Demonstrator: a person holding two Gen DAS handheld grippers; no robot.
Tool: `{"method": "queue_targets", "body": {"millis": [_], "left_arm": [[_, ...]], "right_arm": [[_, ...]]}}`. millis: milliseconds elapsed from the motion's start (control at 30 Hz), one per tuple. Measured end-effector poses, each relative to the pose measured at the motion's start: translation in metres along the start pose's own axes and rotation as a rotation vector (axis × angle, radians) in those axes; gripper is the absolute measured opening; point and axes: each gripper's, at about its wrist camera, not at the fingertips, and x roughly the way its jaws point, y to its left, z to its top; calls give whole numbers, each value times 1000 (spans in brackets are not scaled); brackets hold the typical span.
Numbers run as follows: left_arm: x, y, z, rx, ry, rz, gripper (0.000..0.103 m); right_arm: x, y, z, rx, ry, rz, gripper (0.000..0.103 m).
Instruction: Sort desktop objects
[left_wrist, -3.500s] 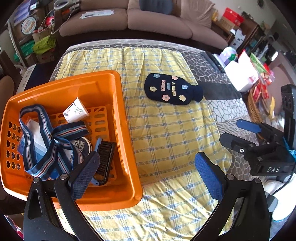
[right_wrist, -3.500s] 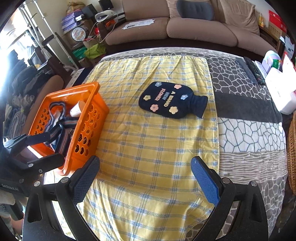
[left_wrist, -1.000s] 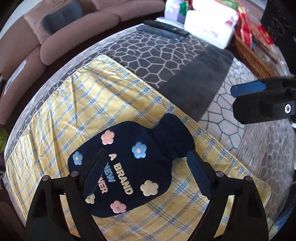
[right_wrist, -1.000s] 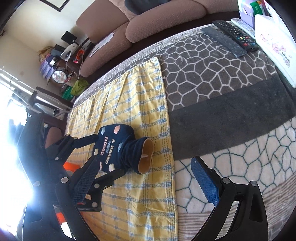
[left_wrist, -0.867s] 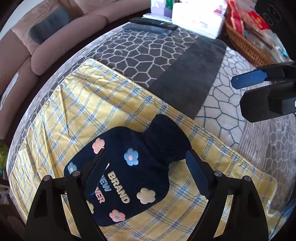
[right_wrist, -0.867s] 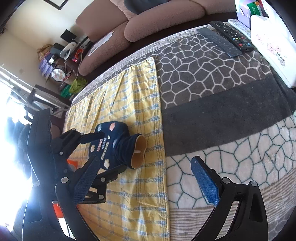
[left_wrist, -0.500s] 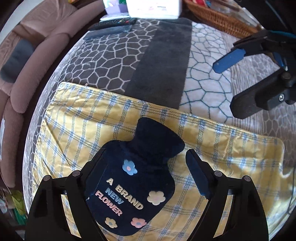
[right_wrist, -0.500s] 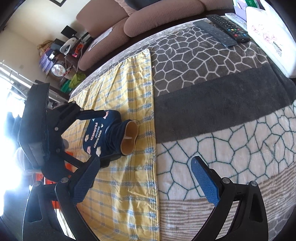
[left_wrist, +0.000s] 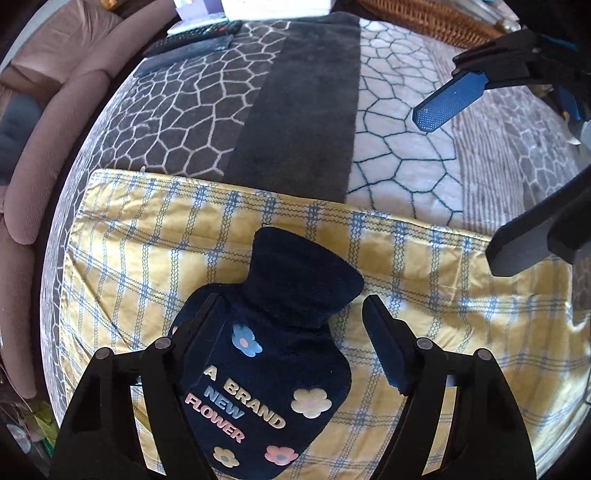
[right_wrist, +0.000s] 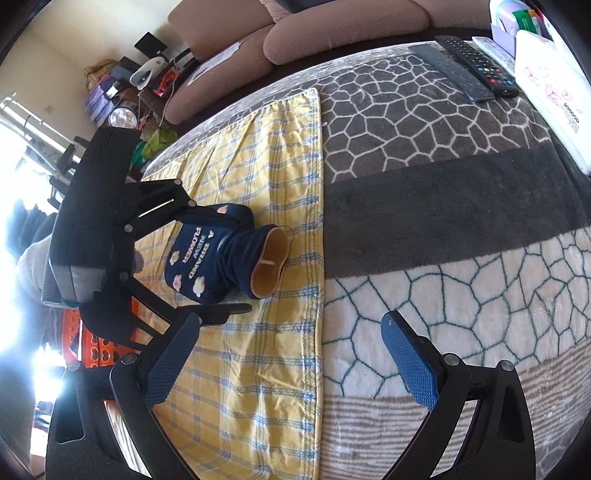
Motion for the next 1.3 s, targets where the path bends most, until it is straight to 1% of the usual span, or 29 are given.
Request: {"method": "queue_targets", "body": {"millis": [67,200,267,300,367,433,500,533,567,633,667,733,767,800,900,933,967,1033,1067,1133,1167,1233,1267,1300], "left_arm": [[-5,3,-1,-15,-16,-7,72],[-15,8,-9,-52,-54,-19,71],[-15,7,-14,-61,-54,4,71],[-16,5,-16,-60,-62,-2,71],[-17,2,-18,-58,-72,12,71],[-22,7,-23,-103,-78,10,71],[-34,22,-32,-199,-102,4,72],[-41,31,-38,-263,-114,-3,78],[-46,42,-44,-339,-119,3,84],[-54,65,-59,-508,-136,-15,87],[-57,76,-66,-591,-147,-37,87],[-58,99,-83,-790,-170,-72,87],[-57,111,-94,-899,-186,-110,88],[-53,119,-104,-993,-182,-127,88],[-40,132,-134,-1196,-194,-200,88],[-35,133,-143,-1239,-208,-254,88],[-30,133,-150,-1275,-211,-292,88],[-22,131,-162,-1337,-210,-341,88],[-20,130,-165,-1352,-213,-372,90],[-21,126,-164,-1365,-219,-374,91],[-19,124,-164,-1383,-220,-407,93],[-13,119,-164,-1408,-207,-460,93],[-11,117,-163,-1405,-207,-472,93],[-10,115,-163,-1404,-207,-467,93]], "right_arm": [[0,1,0,5,-8,20,101],[1,6,3,30,-31,109,101],[7,11,7,37,-41,144,101],[9,13,9,42,-45,159,101],[17,15,12,69,-51,209,101],[25,15,13,110,-54,257,101],[32,17,14,127,-57,282,101],[36,19,15,128,-56,285,101],[39,20,16,126,-53,284,101],[45,23,18,124,-49,282,101],[47,23,19,127,-51,281,101],[50,24,21,136,-58,282,101],[50,25,22,139,-61,283,101],[51,25,23,143,-63,283,101],[52,25,24,165,-69,295,101],[53,24,25,173,-70,300,101],[53,25,25,180,-70,305,101],[54,26,25,188,-69,307,101],[55,26,26,190,-69,313,101],[56,28,27,193,-69,310,102],[57,28,27,192,-66,310,102],[60,27,28,197,-65,300,102],[60,26,28,202,-68,299,102],[60,25,28,208,-71,302,102]]}}
